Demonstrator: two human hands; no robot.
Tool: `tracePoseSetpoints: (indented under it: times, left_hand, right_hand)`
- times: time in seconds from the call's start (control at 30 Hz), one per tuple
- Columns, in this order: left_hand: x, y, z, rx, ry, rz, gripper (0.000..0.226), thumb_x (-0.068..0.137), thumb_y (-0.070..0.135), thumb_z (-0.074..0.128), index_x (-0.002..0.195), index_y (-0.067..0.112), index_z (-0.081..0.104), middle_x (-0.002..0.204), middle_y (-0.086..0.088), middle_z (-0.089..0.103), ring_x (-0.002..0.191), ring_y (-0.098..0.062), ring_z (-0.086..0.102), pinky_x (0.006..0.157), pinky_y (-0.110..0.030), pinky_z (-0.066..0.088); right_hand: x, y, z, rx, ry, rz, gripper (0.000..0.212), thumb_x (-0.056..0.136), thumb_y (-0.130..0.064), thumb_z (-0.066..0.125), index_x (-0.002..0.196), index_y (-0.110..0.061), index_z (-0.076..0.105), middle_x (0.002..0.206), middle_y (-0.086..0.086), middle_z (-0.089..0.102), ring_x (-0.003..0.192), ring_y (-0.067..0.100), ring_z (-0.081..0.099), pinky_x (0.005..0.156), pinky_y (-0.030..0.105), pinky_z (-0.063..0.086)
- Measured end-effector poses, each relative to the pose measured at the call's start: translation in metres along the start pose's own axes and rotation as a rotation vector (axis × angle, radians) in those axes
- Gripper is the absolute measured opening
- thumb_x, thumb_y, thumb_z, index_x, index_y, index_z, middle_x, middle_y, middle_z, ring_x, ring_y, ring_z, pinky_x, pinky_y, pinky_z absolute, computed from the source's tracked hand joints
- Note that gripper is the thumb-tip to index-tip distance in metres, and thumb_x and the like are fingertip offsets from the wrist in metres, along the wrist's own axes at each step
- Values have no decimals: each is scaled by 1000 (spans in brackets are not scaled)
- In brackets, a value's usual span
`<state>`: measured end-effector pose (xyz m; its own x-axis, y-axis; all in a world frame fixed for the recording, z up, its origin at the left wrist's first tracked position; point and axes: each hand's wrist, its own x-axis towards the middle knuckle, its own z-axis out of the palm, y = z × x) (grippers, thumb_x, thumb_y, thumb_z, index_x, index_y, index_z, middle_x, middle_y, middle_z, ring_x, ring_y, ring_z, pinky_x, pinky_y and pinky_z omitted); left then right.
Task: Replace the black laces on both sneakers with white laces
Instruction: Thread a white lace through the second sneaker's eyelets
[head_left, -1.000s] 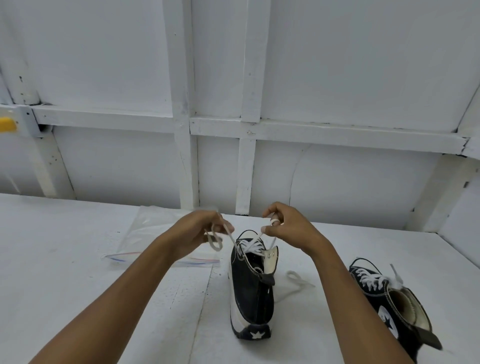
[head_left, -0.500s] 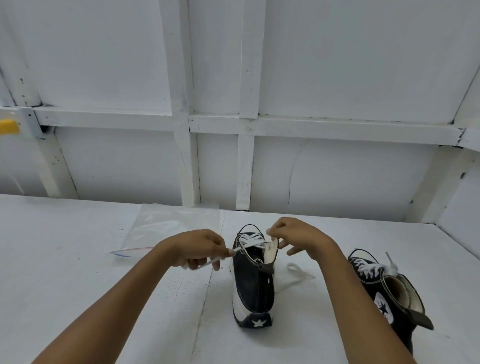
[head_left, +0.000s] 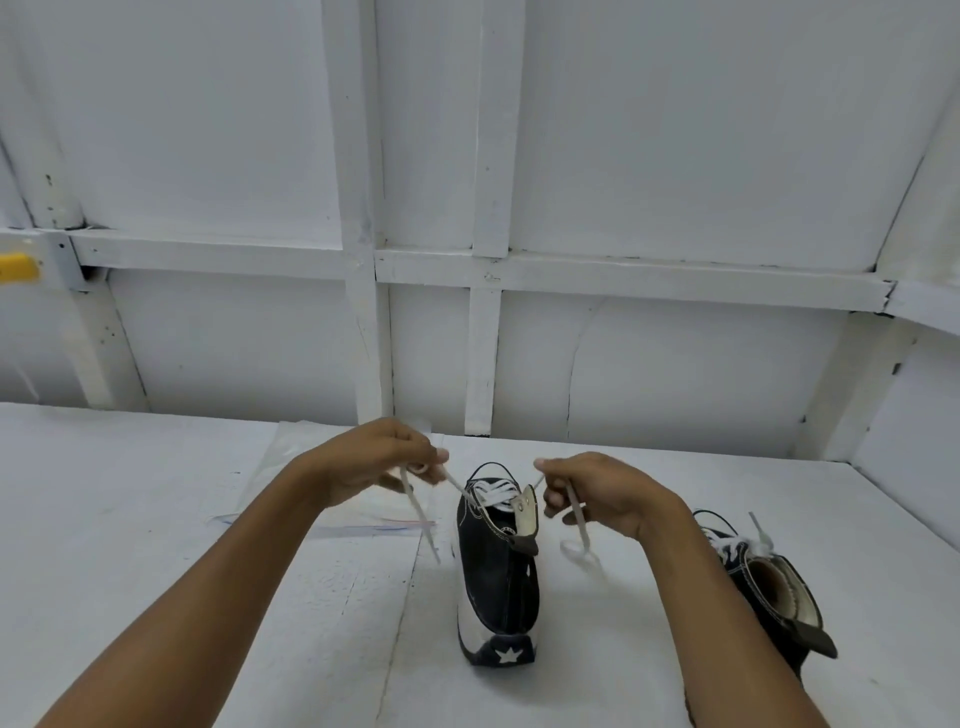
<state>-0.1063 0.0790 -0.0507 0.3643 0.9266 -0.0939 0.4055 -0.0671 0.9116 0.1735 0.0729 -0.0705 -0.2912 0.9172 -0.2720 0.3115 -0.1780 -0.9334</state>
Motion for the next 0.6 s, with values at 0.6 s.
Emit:
tracePoseSetpoints:
  times: [0.6]
  left_hand:
    - [16, 126, -22, 307, 436, 300, 33, 93, 36, 67, 76, 7, 71, 73, -2, 74, 57, -15, 70, 48, -24, 48]
  right_hand:
    - [-16, -148, -24, 520, 296, -524, 26, 95, -29, 62, 73, -15, 56, 70, 2, 67, 65, 18, 66, 64, 34, 53]
